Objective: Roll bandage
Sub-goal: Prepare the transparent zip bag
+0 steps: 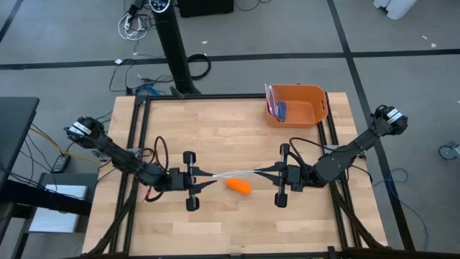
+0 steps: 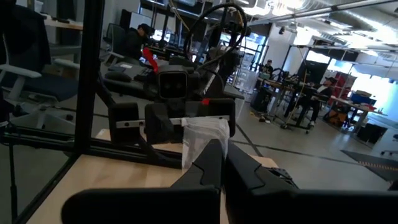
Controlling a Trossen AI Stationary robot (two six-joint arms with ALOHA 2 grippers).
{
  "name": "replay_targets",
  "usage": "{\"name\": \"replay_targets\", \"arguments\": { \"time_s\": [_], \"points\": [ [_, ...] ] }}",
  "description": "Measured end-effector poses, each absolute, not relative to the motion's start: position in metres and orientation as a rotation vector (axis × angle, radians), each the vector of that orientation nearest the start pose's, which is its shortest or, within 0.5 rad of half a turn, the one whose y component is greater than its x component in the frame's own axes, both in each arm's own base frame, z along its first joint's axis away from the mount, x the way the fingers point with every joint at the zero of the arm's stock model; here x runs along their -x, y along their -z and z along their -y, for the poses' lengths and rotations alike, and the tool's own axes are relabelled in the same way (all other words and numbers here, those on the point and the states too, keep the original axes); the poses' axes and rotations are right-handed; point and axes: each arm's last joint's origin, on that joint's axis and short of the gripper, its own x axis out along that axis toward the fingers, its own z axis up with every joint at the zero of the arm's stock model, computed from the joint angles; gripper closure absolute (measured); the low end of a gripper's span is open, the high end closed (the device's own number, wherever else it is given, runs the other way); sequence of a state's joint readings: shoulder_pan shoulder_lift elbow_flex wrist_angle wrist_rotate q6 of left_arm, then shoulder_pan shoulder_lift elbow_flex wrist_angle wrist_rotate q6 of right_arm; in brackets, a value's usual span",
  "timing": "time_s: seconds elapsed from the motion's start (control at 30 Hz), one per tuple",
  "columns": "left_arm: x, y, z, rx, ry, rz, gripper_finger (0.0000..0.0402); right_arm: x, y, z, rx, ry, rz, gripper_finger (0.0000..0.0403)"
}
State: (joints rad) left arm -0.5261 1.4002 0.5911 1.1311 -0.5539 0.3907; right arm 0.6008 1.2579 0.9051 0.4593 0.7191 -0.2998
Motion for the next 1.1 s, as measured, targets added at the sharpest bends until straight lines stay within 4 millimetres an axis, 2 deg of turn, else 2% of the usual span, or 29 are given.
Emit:
{"name": "replay_targets", "arguments": {
  "time_s": [0.33,0.73,0.93,1.1],
  "points": [
    [-0.246,-0.257,0.124,-0.236,-0.120,0.258,0.0394,-0.240,-0.335,-0.142,0.238,0.151,0.054,0.0403],
    [-0.248,-0.256,0.120,-0.218,-0.148,0.245,0.0399,-0.246,-0.319,-0.134,0.177,0.109,-0.075,0.0403],
    [-0.246,-0.254,0.119,-0.181,-0.295,0.187,0.0400,-0.241,-0.319,-0.135,0.228,0.274,-0.086,0.0403],
    [-0.246,-0.254,0.116,-0.050,-0.327,0.202,0.0400,-0.240,-0.319,-0.136,0.238,0.293,-0.087,0.0403]
  ]
}}
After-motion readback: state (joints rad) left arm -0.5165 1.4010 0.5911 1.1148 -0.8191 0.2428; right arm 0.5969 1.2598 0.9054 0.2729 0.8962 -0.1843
